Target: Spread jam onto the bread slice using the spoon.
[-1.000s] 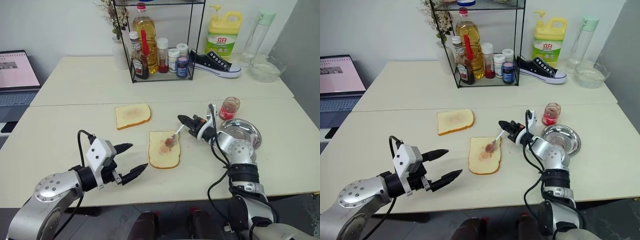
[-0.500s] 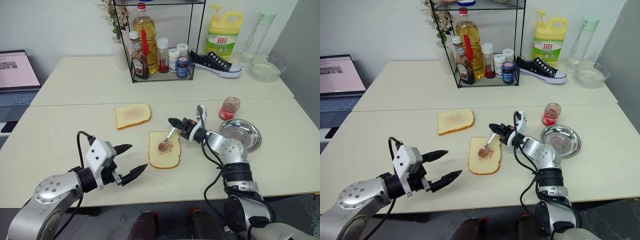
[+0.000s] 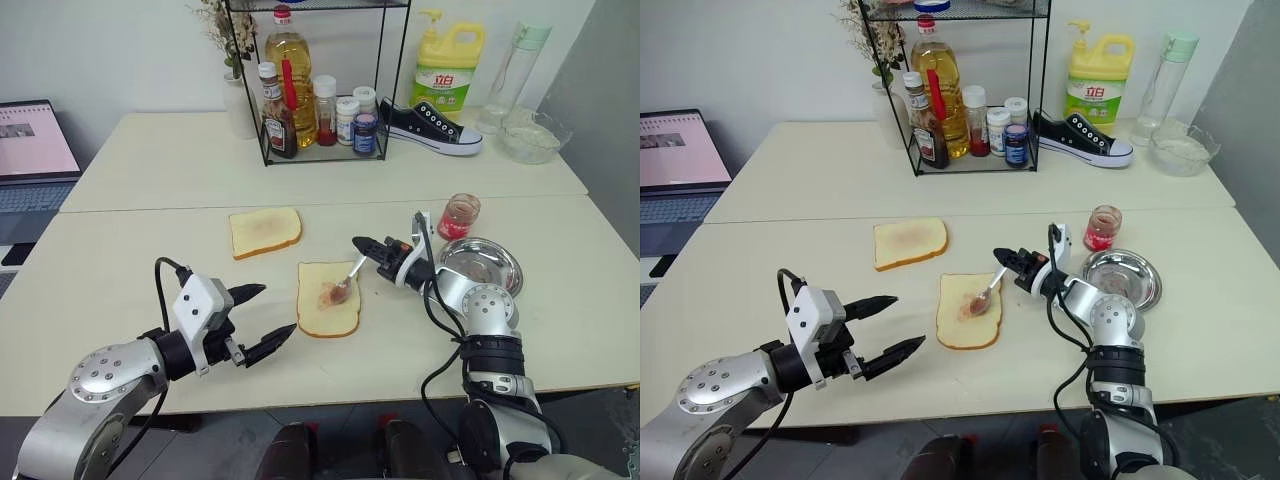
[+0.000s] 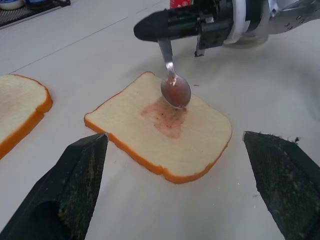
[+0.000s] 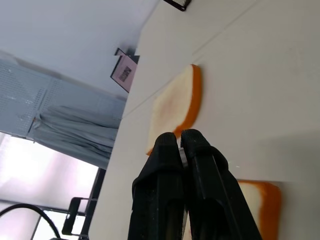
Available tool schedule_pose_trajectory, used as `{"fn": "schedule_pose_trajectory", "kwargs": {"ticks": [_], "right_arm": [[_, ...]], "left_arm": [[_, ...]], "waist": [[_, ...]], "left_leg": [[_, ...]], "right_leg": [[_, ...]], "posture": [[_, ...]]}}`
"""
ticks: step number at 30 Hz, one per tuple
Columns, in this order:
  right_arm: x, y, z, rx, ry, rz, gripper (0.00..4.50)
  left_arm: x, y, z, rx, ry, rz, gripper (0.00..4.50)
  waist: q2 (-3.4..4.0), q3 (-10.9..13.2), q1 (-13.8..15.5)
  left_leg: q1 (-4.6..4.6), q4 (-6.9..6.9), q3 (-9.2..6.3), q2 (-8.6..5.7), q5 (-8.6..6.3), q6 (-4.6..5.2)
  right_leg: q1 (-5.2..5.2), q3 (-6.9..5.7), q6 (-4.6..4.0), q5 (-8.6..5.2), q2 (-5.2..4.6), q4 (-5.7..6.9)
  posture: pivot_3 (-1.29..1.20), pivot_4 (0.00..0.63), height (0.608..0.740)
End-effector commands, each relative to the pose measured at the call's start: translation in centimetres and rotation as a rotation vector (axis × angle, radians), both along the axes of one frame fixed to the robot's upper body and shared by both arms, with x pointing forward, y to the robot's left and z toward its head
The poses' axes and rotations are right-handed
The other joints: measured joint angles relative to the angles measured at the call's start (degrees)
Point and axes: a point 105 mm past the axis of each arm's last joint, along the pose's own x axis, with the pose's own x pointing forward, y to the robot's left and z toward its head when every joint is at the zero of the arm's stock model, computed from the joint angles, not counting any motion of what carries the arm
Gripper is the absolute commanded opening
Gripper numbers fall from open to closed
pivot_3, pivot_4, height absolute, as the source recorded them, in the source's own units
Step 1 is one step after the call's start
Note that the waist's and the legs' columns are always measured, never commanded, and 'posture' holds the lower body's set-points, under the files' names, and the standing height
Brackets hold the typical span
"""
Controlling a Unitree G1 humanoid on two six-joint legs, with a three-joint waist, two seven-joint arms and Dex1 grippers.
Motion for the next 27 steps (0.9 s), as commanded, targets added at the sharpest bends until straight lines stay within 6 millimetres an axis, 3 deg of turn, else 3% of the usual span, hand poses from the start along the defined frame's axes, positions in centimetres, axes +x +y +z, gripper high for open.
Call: {"fn": "schedule_pose_trajectory", "kwargs": {"ticks": [1, 6, 13, 18, 20, 23, 27], "right_arm": [[-0.3, -0.5, 4.5, 0.082, -0.103, -0.019, 0.03], [-0.7, -3.7, 8.0, 0.103, -0.190, -0.167, 0.03], [-3.0, -11.2, 9.6, 0.062, -0.227, -0.486, 0.03], [-5.1, -16.5, 8.4, -0.046, -0.193, -0.710, 0.03], [-5.8, -18.6, 7.8, -0.098, -0.178, -0.781, 0.03], [-6.7, -22.1, 5.7, -0.157, -0.128, -0.893, 0.03], [-6.2, -24.3, 4.0, -0.105, -0.096, -0.963, 0.03]], "left_arm": [[-0.1, -0.9, 1.2, -0.006, -0.042, -0.052, 4.50], [0.5, -2.2, 2.9, 0.010, -0.070, -0.173, 4.50], [2.0, -5.0, 5.0, 0.052, -0.097, -0.405, 4.50], [5.1, -8.5, 5.9, 0.033, -0.161, -0.514, 4.50], [5.4, -9.9, 5.8, 0.032, -0.168, -0.564, 4.50], [5.6, -11.7, 4.0, 0.088, -0.174, -0.648, 4.50], [5.9, -13.9, 2.3, 0.105, -0.183, -0.721, 4.50]], "waist": [[0.00, 0.01, 0.09], [0.00, 0.01, 0.21], [-0.03, 0.04, 0.23], [-0.04, 0.06, 0.20], [-0.14, 0.12, 0.15], [-0.14, 0.13, -0.13], [-0.15, 0.15, -0.23]], "left_leg": [[0.00, 0.00, 0.00, 0.00, 0.00, 0.00], [-0.03, 0.01, -0.03, -0.02, 0.00, 0.00], [-0.10, 0.01, -0.04, -0.06, 0.00, 0.00], [-0.08, 0.02, 0.12, -0.07, 0.00, 0.01], [-0.11, 0.03, 0.12, -0.06, 0.00, 0.01], [-0.13, 0.01, 0.24, -0.02, -0.02, 0.05], [-0.07, 0.01, 0.32, 0.10, -0.04, 0.09]], "right_leg": [[0.00, 0.00, 0.00, 0.00, 0.00, 0.00], [0.00, -0.04, 0.00, 0.00, 0.00, 0.00], [-0.01, -0.08, 0.02, -0.01, 0.09, -0.04], [-0.01, -0.07, 0.03, -0.01, 0.27, -0.01], [-0.02, -0.08, 0.03, -0.01, 0.31, -0.03], [-0.07, 0.03, 0.04, -0.01, 0.34, -0.07], [-0.08, 0.10, 0.03, -0.01, 0.47, -0.02]], "posture": [[0.00, 0.150, 0.740], [0.00, 0.150, 0.740], [0.00, 0.150, 0.740], [0.00, 0.150, 0.740], [0.00, 0.150, 0.740], [0.00, 0.150, 0.740], [0.00, 0.150, 0.740]]}}
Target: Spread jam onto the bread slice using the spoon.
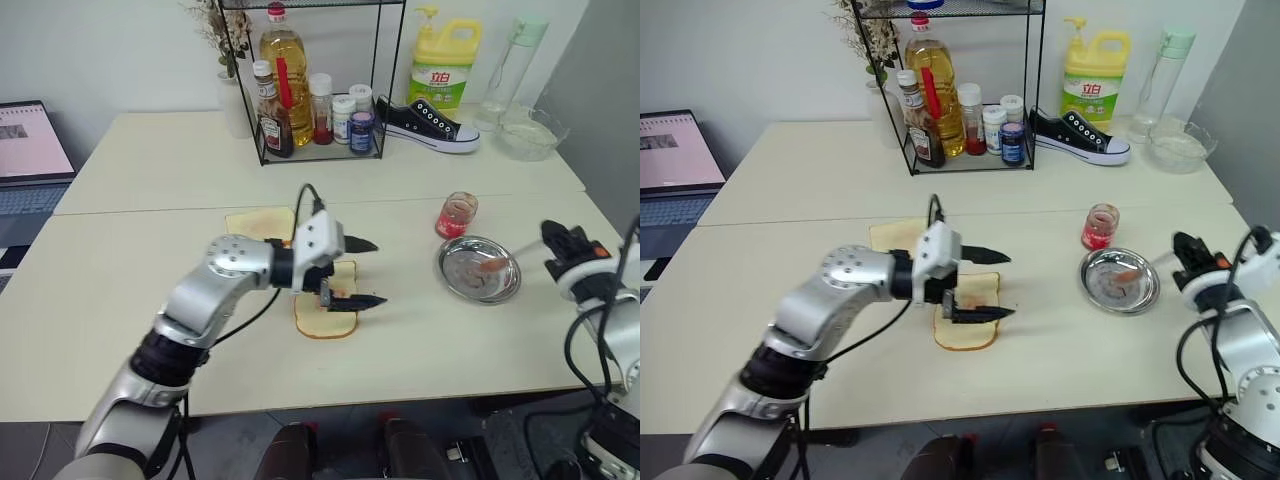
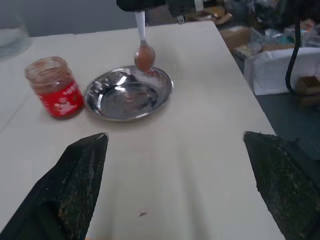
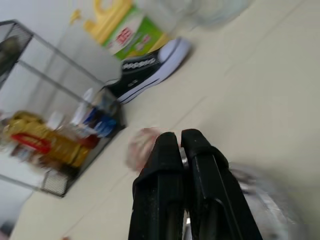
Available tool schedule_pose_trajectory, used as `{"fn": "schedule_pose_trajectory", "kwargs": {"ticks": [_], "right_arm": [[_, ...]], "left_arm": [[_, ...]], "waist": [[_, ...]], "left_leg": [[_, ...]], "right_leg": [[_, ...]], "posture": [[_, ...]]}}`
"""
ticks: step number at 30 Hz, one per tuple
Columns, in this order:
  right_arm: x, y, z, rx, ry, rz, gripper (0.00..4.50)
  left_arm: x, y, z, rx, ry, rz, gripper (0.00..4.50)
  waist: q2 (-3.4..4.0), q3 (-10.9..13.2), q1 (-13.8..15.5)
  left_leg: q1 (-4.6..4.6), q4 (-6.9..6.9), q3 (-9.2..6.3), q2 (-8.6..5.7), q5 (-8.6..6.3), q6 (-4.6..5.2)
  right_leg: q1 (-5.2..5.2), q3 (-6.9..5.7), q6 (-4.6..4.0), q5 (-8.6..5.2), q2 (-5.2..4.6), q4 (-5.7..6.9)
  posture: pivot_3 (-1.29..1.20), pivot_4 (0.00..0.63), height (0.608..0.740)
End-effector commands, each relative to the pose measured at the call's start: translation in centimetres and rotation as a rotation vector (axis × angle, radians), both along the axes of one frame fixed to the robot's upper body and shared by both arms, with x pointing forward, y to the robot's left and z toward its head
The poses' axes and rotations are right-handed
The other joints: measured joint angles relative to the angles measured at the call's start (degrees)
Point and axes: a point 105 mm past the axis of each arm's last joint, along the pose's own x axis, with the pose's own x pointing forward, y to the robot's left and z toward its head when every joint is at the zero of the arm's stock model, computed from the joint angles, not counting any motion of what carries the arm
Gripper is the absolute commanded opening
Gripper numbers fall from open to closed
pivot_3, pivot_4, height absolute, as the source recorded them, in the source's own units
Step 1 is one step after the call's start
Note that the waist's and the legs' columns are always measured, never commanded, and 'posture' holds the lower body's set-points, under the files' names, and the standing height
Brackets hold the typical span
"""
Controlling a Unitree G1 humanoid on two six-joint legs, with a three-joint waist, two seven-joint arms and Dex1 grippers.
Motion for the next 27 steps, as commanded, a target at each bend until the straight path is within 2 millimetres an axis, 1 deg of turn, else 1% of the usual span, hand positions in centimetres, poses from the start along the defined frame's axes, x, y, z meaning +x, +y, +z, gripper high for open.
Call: {"fn": "schedule_pose_trajectory", "kwargs": {"ticks": [1, 4, 6, 11, 14, 16, 19, 20, 21, 22, 24, 25, 26, 27], "right_arm": [[0.8, -1.0, 0.3, 0.022, -0.071, -0.032, 0.03], [1.8, -1.9, -1.1, 0.048, -0.065, -0.046, 0.03], [2.5, -2.4, -1.8, 0.068, -0.070, -0.045, 0.03], [4.0, -3.3, -3.0, 0.070, -0.074, -0.042, 0.03], [4.5, -3.9, -4.6, 0.081, -0.049, -0.056, 0.03], [4.6, -4.0, -5.2, 0.084, -0.040, -0.060, 0.03], [4.6, -4.2, -5.4, 0.093, -0.038, -0.070, 0.78], [4.6, -4.2, -5.4, 0.100, -0.040, -0.074, 1.15], [4.4, -4.3, -5.4, 0.109, -0.042, -0.079, 1.43], [4.4, -4.3, -5.4, 0.116, -0.044, -0.081, 1.87], [3.9, -5.0, -4.8, 0.141, -0.066, -0.111, 2.60], [3.7, -5.4, -4.5, 0.150, -0.076, -0.125, 2.87], [3.5, -5.6, -4.3, 0.156, -0.082, -0.135, 3.34], [3.2, -6.1, -4.0, 0.160, -0.084, -0.155, 3.63]], "left_arm": [[-0.1, -1.9, -0.1, 0.003, -0.061, -0.077, 4.50], [0.1, -2.7, -0.1, -0.016, -0.062, -0.097, 4.50], [0.1, -2.8, -0.2, -0.018, -0.062, -0.102, 4.50], [0.1, -2.7, -0.4, -0.016, -0.060, -0.105, 4.50], [0.1, -2.6, -0.4, -0.010, -0.061, -0.100, 4.50], [0.1, -2.4, -0.4, -0.007, -0.063, -0.096, 4.50], [0.1, -2.4, -0.2, -0.008, -0.064, -0.090, 4.50], [0.1, -2.3, -0.2, -0.008, -0.064, -0.089, 4.50], [0.0, -2.3, -0.3, -0.007, -0.064, -0.090, 4.50], [-0.1, -2.2, -0.3, -0.005, -0.063, -0.091, 4.50], [-0.2, -2.1, -0.3, -0.005, -0.062, -0.087, 4.50], [-0.1, -2.0, -0.3, -0.005, -0.062, -0.082, 4.50], [-0.1, -2.0, -0.3, -0.006, -0.062, -0.078, 4.50], [-0.1, -1.8, -0.3, -0.005, -0.062, -0.075, 4.50]], "waist": [[0.01, 0.01, -0.02], [0.01, 0.01, 0.07], [0.01, 0.01, 0.09], [0.06, 0.04, 0.22], [0.06, 0.04, 0.23], [0.06, 0.04, 0.27], [0.06, 0.04, 0.30], [0.06, 0.04, 0.31], [0.06, 0.04, 0.31], [0.06, 0.04, 0.31], [0.06, 0.04, 0.31], [0.06, 0.04, 0.31], [0.06, 0.04, 0.32], [0.06, 0.04, 0.32]], "left_leg": [[0.03, 0.01, 0.03, 0.03, 0.00, 0.00], [0.03, 0.05, 0.00, 0.13, 0.00, 0.00], [0.03, 0.05, 0.00, 0.13, 0.00, 0.00], [0.01, 0.05, 0.00, 0.13, 0.00, 0.01], [0.02, 0.06, -0.01, 0.13, 0.00, 0.01], [0.02, 0.06, -0.01, 0.13, 0.00, 0.01], [0.02, 0.07, -0.02, 0.14, 0.00, 0.01], [0.02, 0.08, -0.03, 0.14, 0.00, 0.01], [0.02, 0.08, -0.02, 0.14, 0.00, 0.01], [0.02, 0.08, -0.02, 0.14, 0.00, 0.01], [0.02, 0.08, -0.03, 0.14, 0.00, 0.01], [0.02, 0.08, -0.03, 0.14, 0.00, 0.01], [0.02, 0.08, -0.03, 0.14, 0.00, 0.01], [0.02, 0.08, -0.03, 0.14, 0.00, 0.01]], "right_leg": [[0.00, 0.02, 0.00, 0.00, 0.03, 0.04], [0.02, 0.01, -0.01, 0.01, 0.17, 0.04], [0.03, 0.01, -0.01, 0.01, 0.18, 0.03], [0.02, 0.01, -0.01, 0.01, 0.17, 0.02], [0.04, 0.00, -0.02, 0.01, 0.16, 0.03], [0.04, 0.00, -0.02, 0.01, 0.17, 0.03], [0.04, 0.00, -0.02, 0.01, 0.16, 0.03], [0.05, 0.00, -0.02, 0.01, 0.16, 0.03], [0.05, 0.00, -0.02, 0.01, 0.15, 0.04], [0.04, 0.01, -0.02, 0.01, 0.15, 0.04], [0.04, 0.00, -0.02, 0.01, 0.15, 0.04], [0.04, 0.00, -0.02, 0.01, 0.15, 0.04], [0.04, 0.01, -0.02, 0.01, 0.15, 0.04], [0.04, 0.01, -0.02, 0.01, 0.14, 0.04]], "posture": [[0.00, 0.150, 0.740], [0.00, 0.150, 0.740], [0.00, 0.150, 0.740], [0.00, 0.150, 0.740], [0.00, 0.150, 0.740], [0.00, 0.150, 0.740], [0.00, 0.150, 0.740], [0.00, 0.150, 0.740], [0.00, 0.150, 0.740], [0.00, 0.150, 0.740], [0.00, 0.150, 0.740], [0.00, 0.150, 0.740], [0.00, 0.150, 0.740], [0.00, 0.150, 0.740]]}}
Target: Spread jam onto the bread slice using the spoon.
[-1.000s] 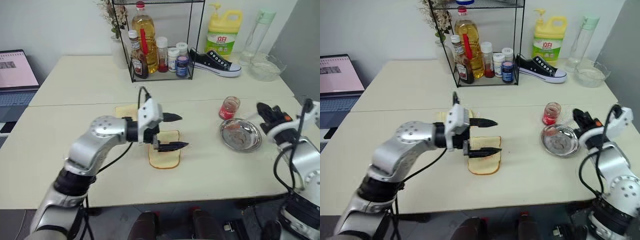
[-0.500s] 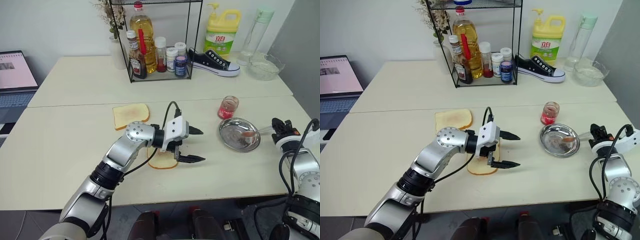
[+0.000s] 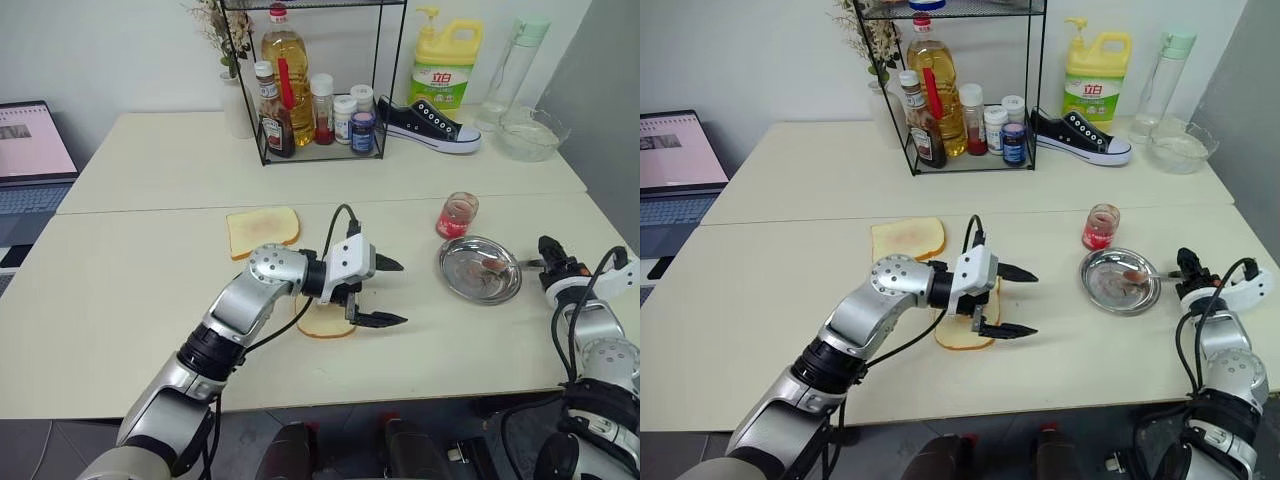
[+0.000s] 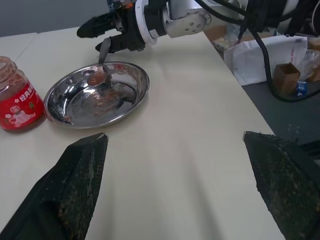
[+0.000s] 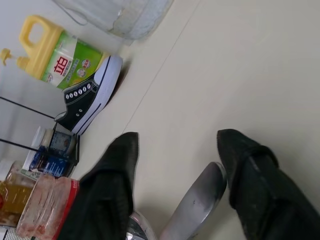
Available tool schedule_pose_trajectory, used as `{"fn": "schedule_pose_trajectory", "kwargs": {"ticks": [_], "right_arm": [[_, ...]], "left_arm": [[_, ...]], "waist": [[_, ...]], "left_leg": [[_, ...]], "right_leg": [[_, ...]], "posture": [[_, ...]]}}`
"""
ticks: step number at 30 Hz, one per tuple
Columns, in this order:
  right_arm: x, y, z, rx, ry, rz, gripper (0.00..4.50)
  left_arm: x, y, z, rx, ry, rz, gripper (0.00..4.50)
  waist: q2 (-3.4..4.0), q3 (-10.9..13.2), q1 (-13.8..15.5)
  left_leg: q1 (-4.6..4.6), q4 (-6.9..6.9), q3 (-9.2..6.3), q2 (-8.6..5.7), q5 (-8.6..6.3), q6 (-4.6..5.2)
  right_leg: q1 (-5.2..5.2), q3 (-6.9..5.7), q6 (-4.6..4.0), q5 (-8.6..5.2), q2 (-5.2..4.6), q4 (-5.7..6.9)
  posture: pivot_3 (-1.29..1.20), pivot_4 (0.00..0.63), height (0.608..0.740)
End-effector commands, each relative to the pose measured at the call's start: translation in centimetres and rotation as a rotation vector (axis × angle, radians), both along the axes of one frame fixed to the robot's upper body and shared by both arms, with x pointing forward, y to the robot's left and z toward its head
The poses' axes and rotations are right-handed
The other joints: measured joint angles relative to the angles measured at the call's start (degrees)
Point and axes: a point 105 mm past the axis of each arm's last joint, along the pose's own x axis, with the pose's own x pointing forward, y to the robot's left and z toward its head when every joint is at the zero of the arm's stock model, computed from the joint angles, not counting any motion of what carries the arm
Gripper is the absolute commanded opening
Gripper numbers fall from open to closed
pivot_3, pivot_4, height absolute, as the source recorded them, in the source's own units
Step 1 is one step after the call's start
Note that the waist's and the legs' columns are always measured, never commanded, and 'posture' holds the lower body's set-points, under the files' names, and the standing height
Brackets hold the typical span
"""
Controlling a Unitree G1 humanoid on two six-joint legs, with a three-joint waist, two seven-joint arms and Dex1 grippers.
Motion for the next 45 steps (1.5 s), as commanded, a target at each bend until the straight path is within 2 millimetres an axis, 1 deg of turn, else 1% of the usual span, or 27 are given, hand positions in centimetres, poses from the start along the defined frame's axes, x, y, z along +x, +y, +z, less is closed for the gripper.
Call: {"fn": "schedule_pose_trajectory", "kwargs": {"ticks": [1, 2, 3, 7, 9, 11, 12, 13, 15, 16, 18, 20, 21, 22, 24, 26, 28, 30, 32, 35, 38, 41, 43, 45], "right_arm": [[-1.2, -2.1, 2.9, -0.004, -0.075, -0.081, 4.04], [-1.4, -2.5, 3.3, -0.004, -0.081, -0.095, 4.37], [-1.7, -2.9, 3.8, -0.007, -0.087, -0.108, 4.45], [-2.2, -3.7, 5.6, -0.028, -0.107, -0.118, 4.45], [-2.3, -3.9, 6.0, -0.060, -0.096, -0.109, 4.45], [-2.3, -3.8, 7.0, -0.121, -0.098, -0.081, 4.45], [-2.3, -3.6, 7.9, -0.186, -0.098, -0.051, 4.45], [-2.2, -2.8, 9.0, -0.284, -0.104, 0.014, 4.45], [-1.9, 0.4, 11.2, -0.499, -0.119, 0.197, 4.45], [-1.9, 1.9, 11.8, -0.577, -0.122, 0.276, 4.45], [-2.1, 5.6, 12.7, -0.749, -0.140, 0.478, 4.45], [-2.4, 8.7, 12.8, -0.923, -0.144, 0.665, 4.45], [-2.6, 9.6, 12.7, -0.985, -0.144, 0.725, 4.45], [-2.7, 10.2, 12.6, -1.024, -0.148, 0.775, 4.45], [-3.5, 13.5, 12.7, -1.090, -0.204, 0.964, 4.45], [-4.2, 15.8, 12.6, -1.124, -0.242, 1.098, 4.45], [-4.9, 18.0, 12.3, -1.139, -0.289, 1.208, 4.45], [-5.7, 20.0, 12.1, -1.142, -0.336, 1.300, 4.45], [-6.6, 21.7, 11.5, -1.160, -0.367, 1.382, 4.45], [-8.0, 22.8, 10.4, -1.182, -0.375, 1.484, 4.45], [-8.8, 22.8, 9.2, -1.185, -0.354, 1.544, 4.45], [-8.9, 22.4, 8.4, -1.178, -0.327, 1.548, 4.45], [-8.7, 22.2, 8.4, -1.166, -0.319, 1.530, 4.45], [-8.6, 22.1, 8.4, -1.162, -0.314, 1.519, 4.45]], "left_arm": [[-0.2, 0.5, 1.2, -0.024, -0.040, 0.006, 4.50], [-0.2, 0.6, 1.1, -0.023, -0.039, 0.008, 4.50], [-0.3, 0.7, 1.1, -0.021, -0.037, 0.010, 4.50], [-0.3, 1.1, 0.9, -0.020, -0.032, 0.026, 4.50], [-0.2, 1.1, 1.0, -0.021, -0.033, 0.032, 4.50], [-0.2, 1.3, 1.1, -0.020, -0.039, 0.038, 4.50], [-0.1, 1.5, 1.2, -0.018, -0.042, 0.044, 4.50], [0.1, 1.9, 1.3, -0.014, -0.048, 0.054, 4.50], [0.6, 3.2, 1.9, 0.000, -0.066, 0.081, 4.50], [0.8, 3.8, 2.1, 0.006, -0.072, 0.092, 4.50], [1.2, 5.6, 2.7, 0.031, -0.082, 0.124, 4.50], [1.7, 7.8, 3.3, 0.067, -0.085, 0.174, 4.50], [1.9, 8.5, 3.5, 0.080, -0.084, 0.192, 4.50], [2.0, 9.1, 3.6, 0.089, -0.085, 0.207, 4.50], [2.9, 11.7, 4.4, 0.106, -0.090, 0.298, 4.50], [3.5, 13.7, 5.0, 0.114, -0.095, 0.367, 4.50], [3.7, 15.0, 5.3, 0.119, -0.103, 0.415, 4.50], [3.5, 15.9, 5.4, 0.116, -0.097, 0.452, 4.50], [2.5, 16.2, 5.1, 0.105, -0.061, 0.454, 4.50], [0.4, 16.3, 4.2, 0.142, -0.014, 0.418, 4.50], [-0.8, 17.1, 3.7, 0.177, 0.012, 0.424, 4.50], [-1.2, 18.1, 3.5, 0.214, 0.014, 0.493, 4.50], [-1.4, 18.8, 3.1, 0.255, 0.002, 0.517, 4.50], [-1.6, 19.1, 3.2, 0.249, 0.005, 0.532, 4.50]], "waist": [[0.00, 0.00, 0.00], [0.00, 0.00, 0.00], [0.01, 0.00, -0.01], [0.01, 0.00, 0.00], [0.01, 0.00, -0.01], [0.01, 0.00, -0.01], [0.02, 0.00, -0.01], [0.09, 0.04, 0.00], [0.25, 0.13, -0.18], [0.30, 0.16, -0.32], [0.31, 0.16, -0.48], [0.29, 0.17, -0.49], [0.26, 0.19, -0.45], [0.22, 0.21, -0.26], [0.17, 0.27, -0.05], [0.09, 0.39, -0.01], [-0.04, 0.47, 0.03], [-0.15, 0.53, 0.17], [-0.20, 0.56, 0.15], [-0.27, 0.63, 0.15], [-0.32, 0.65, 0.42], [-0.32, 0.66, 0.49], [-0.32, 0.65, 0.37], [-0.32, 0.65, 0.31]], "left_leg": [[0.00, 0.00, 0.00, 0.00, 0.00, 0.00], [0.00, 0.00, 0.00, 0.00, 0.00, 0.00], [0.00, 0.00, 0.00, 0.00, 0.00, 0.00], [0.00, 0.00, 0.00, 0.00, 0.00, 0.00], [0.00, 0.01, 0.01, 0.00, 0.00, 0.00], [0.00, 0.01, 0.01, 0.00, 0.00, 0.00], [0.00, 0.01, 0.01, 0.00, 0.00, 0.00], [0.00, 0.01, 0.02, 0.00, 0.00, 0.00], [0.00, 0.02, 0.04, -0.02, 0.00, 0.00], [0.00, 0.02, 0.04, -0.01, 0.00, 0.01], [0.06, 0.02, 0.04, 0.12, -0.02, 0.04], [0.08, 0.02, -0.02, 0.17, -0.04, 0.06], [0.08, 0.02, -0.07, 0.18, -0.04, 0.06], [0.07, 0.01, -0.11, 0.18, -0.04, 0.06], [0.05, 0.04, -0.13, 0.15, -0.04, 0.06], [0.00, 0.15, -0.12, 0.10, -0.04, 0.06], [-0.01, 0.18, -0.17, 0.10, -0.04, 0.06], [-0.07, 0.20, -0.26, 0.10, -0.04, 0.06], [-0.16, 0.23, -0.34, 0.10, -0.04, 0.05], [-0.32, 0.25, -0.38, 0.08, -0.05, 0.04], [-0.36, 0.27, -0.46, 0.03, -0.04, 0.03], [-0.35, 0.30, -0.48, 0.00, -0.04, 0.03], [-0.33, 0.31, -0.43, -0.02, -0.04, 0.03], [-0.31, 0.29, -0.44, -0.02, -0.04, 0.03]], "right_leg": [[0.00, 0.00, 0.00, 0.00, 0.00, 0.00], [0.00, 0.00, 0.00, 0.00, 0.00, 0.00], [0.00, 0.01, 0.00, 0.00, 0.00, 0.01], [0.00, 0.00, 0.00, 0.00, 0.00, 0.00], [0.01, 0.01, 0.00, 0.00, 0.00, 0.00], [0.01, 0.00, 0.00, 0.00, 0.00, 0.00], [0.01, 0.01, 0.00, 0.00, 0.00, 0.00], [0.01, 0.01, 0.00, 0.00, 0.00, 0.00], [0.01, 0.02, 0.00, 0.00, 0.00, 0.00], [-0.01, 0.03, 0.00, 0.00, 0.01, 0.01], [0.01, 0.04, 0.00, 0.00, 0.13, 0.01], [0.02, -0.01, 0.00, -0.01, 0.21, 0.01], [0.02, -0.05, -0.01, -0.01, 0.22, 0.01], [0.03, -0.08, -0.01, -0.01, 0.22, -0.01], [0.06, -0.12, -0.01, -0.01, 0.18, -0.04], [0.05, -0.11, 0.00, -0.01, 0.12, -0.02], [0.04, -0.15, 0.00, -0.01, 0.10, -0.03], [0.04, -0.18, 0.00, -0.01, 0.07, -0.05], [0.01, -0.15, -0.01, -0.01, 0.01, -0.07], [-0.14, -0.14, -0.01, -0.01, -0.28, -0.07], [-0.16, -0.21, -0.02, 0.00, -0.37, -0.06], [-0.13, -0.25, -0.04, 0.01, -0.43, -0.05], [-0.12, -0.23, -0.04, 0.02, -0.44, -0.03], [-0.13, -0.23, -0.05, 0.02, -0.43, -0.02]], "posture": [[0.00, 0.150, 0.740], [0.00, 0.150, 0.740], [0.00, 0.150, 0.740], [0.00, 0.150, 0.740], [0.00, 0.150, 0.740], [0.00, 0.150, 0.740], [0.00, 0.150, 0.740], [0.00, 0.150, 0.740], [0.00, 0.150, 0.740], [0.00, 0.150, 0.740], [0.00, 0.150, 0.740], [0.00, 0.150, 0.740], [0.00, 0.150, 0.740], [0.00, 0.150, 0.740], [0.00, 0.150, 0.740], [0.00, 0.150, 0.740], [0.00, 0.150, 0.740], [0.00, 0.150, 0.740], [0.00, 0.150, 0.740], [0.00, 0.150, 0.740], [0.00, 0.150, 0.740], [0.00, 0.150, 0.740], [0.00, 0.150, 0.740], [0.00, 0.150, 0.740]]}}
